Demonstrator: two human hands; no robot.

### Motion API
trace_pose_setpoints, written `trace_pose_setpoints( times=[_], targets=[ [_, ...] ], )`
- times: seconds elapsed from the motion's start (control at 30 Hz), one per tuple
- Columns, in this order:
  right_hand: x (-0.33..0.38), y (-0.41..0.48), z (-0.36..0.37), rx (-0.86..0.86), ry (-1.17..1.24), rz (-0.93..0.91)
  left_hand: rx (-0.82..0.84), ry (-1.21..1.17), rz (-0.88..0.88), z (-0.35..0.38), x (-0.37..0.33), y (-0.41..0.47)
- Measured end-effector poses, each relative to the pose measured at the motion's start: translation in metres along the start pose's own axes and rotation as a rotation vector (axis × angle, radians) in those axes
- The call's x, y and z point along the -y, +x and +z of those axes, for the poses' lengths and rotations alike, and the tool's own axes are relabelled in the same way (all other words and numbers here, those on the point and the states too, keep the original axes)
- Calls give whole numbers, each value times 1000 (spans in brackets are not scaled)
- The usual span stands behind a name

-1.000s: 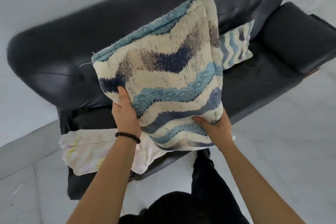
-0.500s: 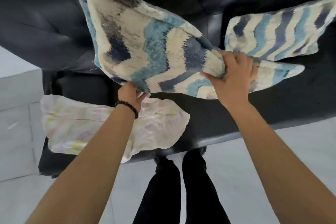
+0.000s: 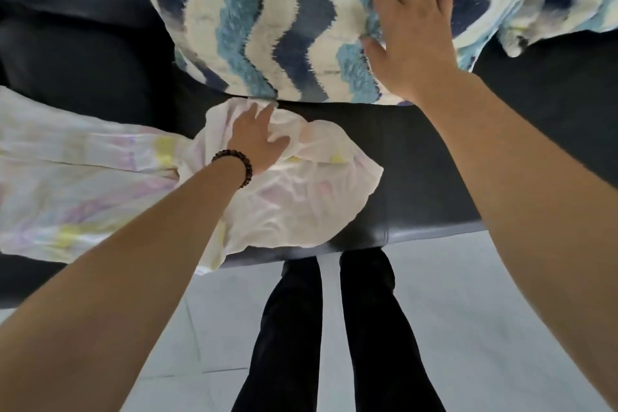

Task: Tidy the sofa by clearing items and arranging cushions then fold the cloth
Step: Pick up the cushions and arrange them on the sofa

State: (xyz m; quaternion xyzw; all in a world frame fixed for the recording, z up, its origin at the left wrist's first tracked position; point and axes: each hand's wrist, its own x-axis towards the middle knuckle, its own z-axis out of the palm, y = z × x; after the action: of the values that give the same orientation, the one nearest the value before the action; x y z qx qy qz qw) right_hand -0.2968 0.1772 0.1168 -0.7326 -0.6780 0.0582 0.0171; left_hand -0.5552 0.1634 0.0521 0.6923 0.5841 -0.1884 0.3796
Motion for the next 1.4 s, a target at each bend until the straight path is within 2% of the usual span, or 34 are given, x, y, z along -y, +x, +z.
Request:
trace_pose_setpoints(
  times=[0.07,0.1,0.17,0.27,0.33,0.37,0.43,0.53,0.63,0.7,0.77,0.87,1.07,1.13,1.2,1.27,1.33,1.4],
  targets=[
    [-5,-6,1,15,-50,-47,117,82,-29,14,7,4],
    [-7,-9,3,26,-71,-74,105,98,-28,19,7,4],
    [-12,-9,6,33,-98,-108,-120,140,47,18,-2,3],
    [-24,-1,6,27,-103,-113,-643,274,215,-13,-31,11],
    [-28,2,6,19,-153,-101,-820,391,294,-51,-55,23],
    [-30,2,6,13,-188,-75,-831,467,323,-71,-63,32],
    [-33,0,5,1,-217,26,-750,553,373,-105,-73,50],
    [-44,-5,5,46,-79,303,-639,475,392,-134,-77,65],
    [-60,-12,-3,149,370,537,-730,463,343,-146,-91,66],
    [-71,-14,-7,160,601,625,-756,510,338,-151,-101,66],
    [-83,-7,-4,123,615,670,-784,480,359,-156,-108,67],
    [-101,8,-3,15,591,755,-879,303,432,-162,-115,64],
    [-112,27,-19,-334,509,546,-1142,85,385,-163,-106,57],
    [-113,34,-18,-242,514,614,-1092,94,407,-155,-111,54],
    [-111,35,-19,21,581,738,-1037,129,404,-142,-113,49],
    [-103,26,-23,200,606,783,-1063,86,294,-128,-113,42],
    [-94,15,-27,162,577,748,-1086,-125,117,-114,-112,32],
    [-83,10,-34,-60,528,628,-1112,-480,-58,-110,-109,23]
  ],
)
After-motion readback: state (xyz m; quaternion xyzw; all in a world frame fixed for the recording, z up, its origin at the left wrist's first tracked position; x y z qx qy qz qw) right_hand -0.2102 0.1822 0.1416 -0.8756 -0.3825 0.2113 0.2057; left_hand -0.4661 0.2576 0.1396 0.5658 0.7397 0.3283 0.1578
